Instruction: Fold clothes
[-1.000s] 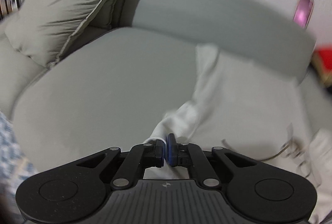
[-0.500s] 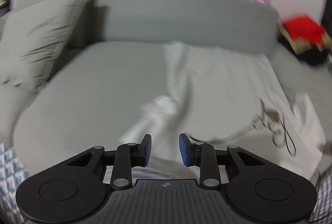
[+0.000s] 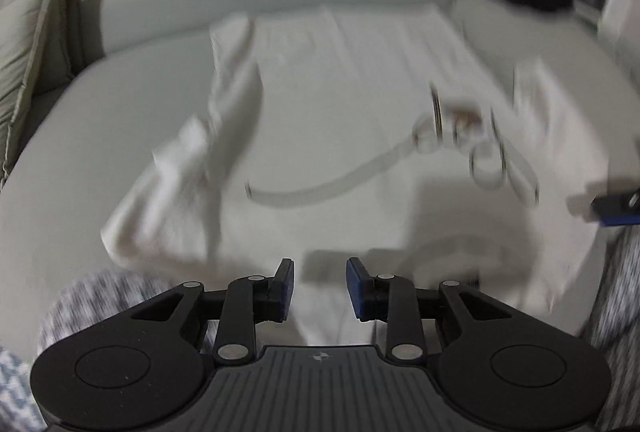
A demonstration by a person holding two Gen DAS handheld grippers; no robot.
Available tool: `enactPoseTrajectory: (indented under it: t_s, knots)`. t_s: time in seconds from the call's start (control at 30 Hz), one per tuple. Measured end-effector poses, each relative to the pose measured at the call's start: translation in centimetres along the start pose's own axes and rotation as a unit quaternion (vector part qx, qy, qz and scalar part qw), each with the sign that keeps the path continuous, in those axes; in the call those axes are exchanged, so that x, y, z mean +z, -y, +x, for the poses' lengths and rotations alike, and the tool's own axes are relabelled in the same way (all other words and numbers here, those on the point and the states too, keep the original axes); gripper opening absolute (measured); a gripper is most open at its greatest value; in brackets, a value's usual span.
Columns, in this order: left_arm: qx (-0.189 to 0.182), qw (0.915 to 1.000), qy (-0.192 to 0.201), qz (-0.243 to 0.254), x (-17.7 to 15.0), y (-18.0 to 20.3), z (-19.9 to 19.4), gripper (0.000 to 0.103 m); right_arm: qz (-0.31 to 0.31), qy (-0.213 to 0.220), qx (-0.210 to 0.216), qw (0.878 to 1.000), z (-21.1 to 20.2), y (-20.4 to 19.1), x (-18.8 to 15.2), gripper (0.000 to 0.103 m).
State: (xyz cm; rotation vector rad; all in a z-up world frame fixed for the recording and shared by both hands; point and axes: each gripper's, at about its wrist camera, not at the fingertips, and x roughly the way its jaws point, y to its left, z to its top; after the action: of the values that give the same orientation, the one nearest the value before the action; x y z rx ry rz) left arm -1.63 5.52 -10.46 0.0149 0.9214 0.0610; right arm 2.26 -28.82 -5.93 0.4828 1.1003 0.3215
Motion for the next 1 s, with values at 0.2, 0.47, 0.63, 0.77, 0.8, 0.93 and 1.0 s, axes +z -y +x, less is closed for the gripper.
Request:
enactPoseTrajectory:
  t_s: [0.2,0.47,0.63,0.77,0.8,0.93,1.0]
  knots:
    - [-0.01,0.9991,-0.033,-0.027,0.1,-0.3,3.7,0.031,0.084,0.04,-0.048,0.995,-1.7,4.8,5.1,0.057]
    - [-0.013,0.9987,-0.034,-0.036,-0.4,-0.6,4.1,0.035,0.153,-0.018,0.008,0.988,3.2,9.4,6.3,0.057]
    - [-0.012,0.9991,-0.027,-0.031,-0.5,-0.4,4.2,0.036,0.251,0.029,0.088,0.964,4.4,11.4,6.0,0.056]
    - [-0.02,0.9987,-0.026,-0.04,-0.5,-0.6,4.2,0.036,0.306,0.09,0.192,0.928,3.9,12.8,4.3,0.043]
    - [-0.021,0.9985,-0.026,-0.042,-0.5,-0.7,4.2,0.037,0.317,0.103,0.218,0.917,3.8,13.2,3.9,0.042]
    - [-0.024,0.9983,-0.026,-0.047,-0.5,-0.7,4.3,0.038,0.318,0.112,0.258,0.905,3.6,13.5,3.9,0.04]
    - [-0.024,0.9983,-0.025,-0.047,-0.5,-0.7,4.4,0.038,0.302,0.111,0.274,0.906,3.7,13.2,4.4,0.038]
